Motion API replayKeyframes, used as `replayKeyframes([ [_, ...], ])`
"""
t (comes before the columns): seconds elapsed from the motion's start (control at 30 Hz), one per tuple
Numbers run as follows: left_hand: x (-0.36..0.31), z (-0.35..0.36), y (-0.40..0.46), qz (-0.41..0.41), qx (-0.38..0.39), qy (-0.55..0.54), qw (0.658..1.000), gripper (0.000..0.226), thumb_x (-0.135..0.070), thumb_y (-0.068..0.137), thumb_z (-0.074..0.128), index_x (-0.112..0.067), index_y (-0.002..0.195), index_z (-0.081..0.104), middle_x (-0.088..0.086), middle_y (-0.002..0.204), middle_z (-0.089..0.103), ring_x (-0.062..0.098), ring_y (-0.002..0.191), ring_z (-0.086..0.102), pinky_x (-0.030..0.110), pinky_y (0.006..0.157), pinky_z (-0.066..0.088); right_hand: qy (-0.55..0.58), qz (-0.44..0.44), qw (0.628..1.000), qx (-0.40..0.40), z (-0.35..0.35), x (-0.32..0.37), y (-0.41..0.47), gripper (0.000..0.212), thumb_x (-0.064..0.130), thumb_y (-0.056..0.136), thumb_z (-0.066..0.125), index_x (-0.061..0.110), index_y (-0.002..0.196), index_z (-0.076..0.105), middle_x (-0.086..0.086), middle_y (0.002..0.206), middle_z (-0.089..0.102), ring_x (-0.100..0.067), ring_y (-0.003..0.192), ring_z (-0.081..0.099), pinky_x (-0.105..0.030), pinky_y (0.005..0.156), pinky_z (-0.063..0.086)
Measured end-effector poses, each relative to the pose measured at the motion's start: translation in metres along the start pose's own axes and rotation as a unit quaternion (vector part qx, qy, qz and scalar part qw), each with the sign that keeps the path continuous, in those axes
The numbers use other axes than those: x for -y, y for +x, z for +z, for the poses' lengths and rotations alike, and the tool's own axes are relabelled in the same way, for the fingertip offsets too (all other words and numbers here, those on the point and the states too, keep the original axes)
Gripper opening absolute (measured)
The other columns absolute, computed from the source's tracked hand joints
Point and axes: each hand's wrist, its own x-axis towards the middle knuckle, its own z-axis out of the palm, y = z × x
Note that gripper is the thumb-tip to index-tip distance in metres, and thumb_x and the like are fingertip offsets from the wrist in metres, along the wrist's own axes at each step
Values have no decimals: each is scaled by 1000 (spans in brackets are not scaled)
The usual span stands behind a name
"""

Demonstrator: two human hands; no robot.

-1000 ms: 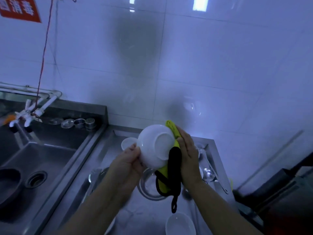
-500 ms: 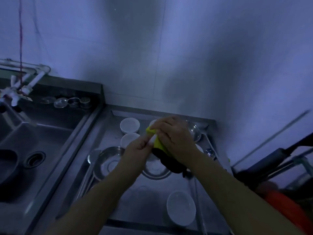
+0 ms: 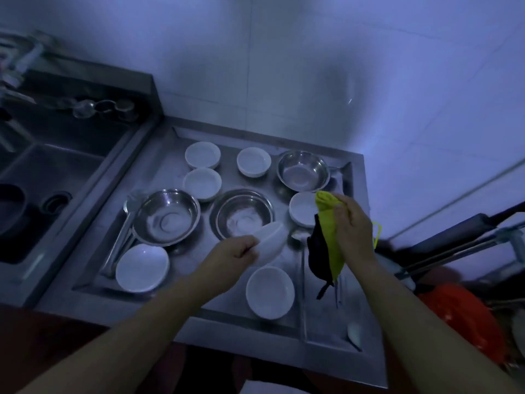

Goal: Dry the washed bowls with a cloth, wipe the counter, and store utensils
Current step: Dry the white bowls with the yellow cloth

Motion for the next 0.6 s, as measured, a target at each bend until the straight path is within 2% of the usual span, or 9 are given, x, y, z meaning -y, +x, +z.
replayKeyframes([
  [0.03,7,13,-3,-8,-7,48,999,14,-11,94,50,-5,86,61,11,79,60,18,75,54,30,69,37,-2,4,1000,-7,-9,-7,-1,24,6,96,49,13,113,64,3,106,63,-10,99,56,-11,83,41],
  [0.13,29,49,-13,-16,-15,130,991,17,-15,93,51,-8,100,65,10,97,67,22,93,59,24,73,35,1,14,1000,-14,-28,-21,-2,25,7,97,47,13,115,64,3,103,63,-2,92,54,-12,76,40],
  [0.2,36,69,-20,-8,-14,177,984,20,-15,92,53,-12,107,66,7,106,68,21,101,59,25,82,39,13,22,1000,-12,-34,-27,-1,25,8,97,46,12,116,63,3,102,62,-4,92,54,-15,78,41],
  [0.27,40,86,-22,28,-18,241,970,20,-12,86,58,-13,102,70,5,99,71,18,94,65,22,78,45,23,30,999,-7,-38,-33,2,25,9,98,46,13,116,63,3,101,62,-10,95,56,-21,81,42],
  [0.37,39,99,-26,23,36,310,950,17,-12,74,62,-15,88,72,6,82,69,23,79,67,26,69,52,35,32,999,-1,-41,-39,6,25,8,97,45,15,114,63,1,99,63,-16,95,57,-27,84,45],
  [0.47,41,105,-31,51,73,363,927,19,-17,46,69,-22,63,68,-8,59,61,12,53,61,15,48,45,42,34,998,9,-40,-46,8,25,8,97,46,18,112,63,-3,102,65,-19,96,59,-31,87,46],
  [0.53,47,110,-34,66,73,367,925,21,-19,41,67,-22,61,68,-9,57,60,12,50,59,14,45,43,50,35,998,17,-39,-51,10,24,9,97,48,17,113,63,-2,103,65,-16,97,58,-27,87,46],
  [0.6,53,118,-37,82,83,379,918,21,-18,43,72,-21,63,69,-8,60,62,14,52,60,16,46,46,50,25,998,25,-37,-54,10,23,9,97,48,18,112,63,4,99,64,-7,93,56,-16,82,44],
])
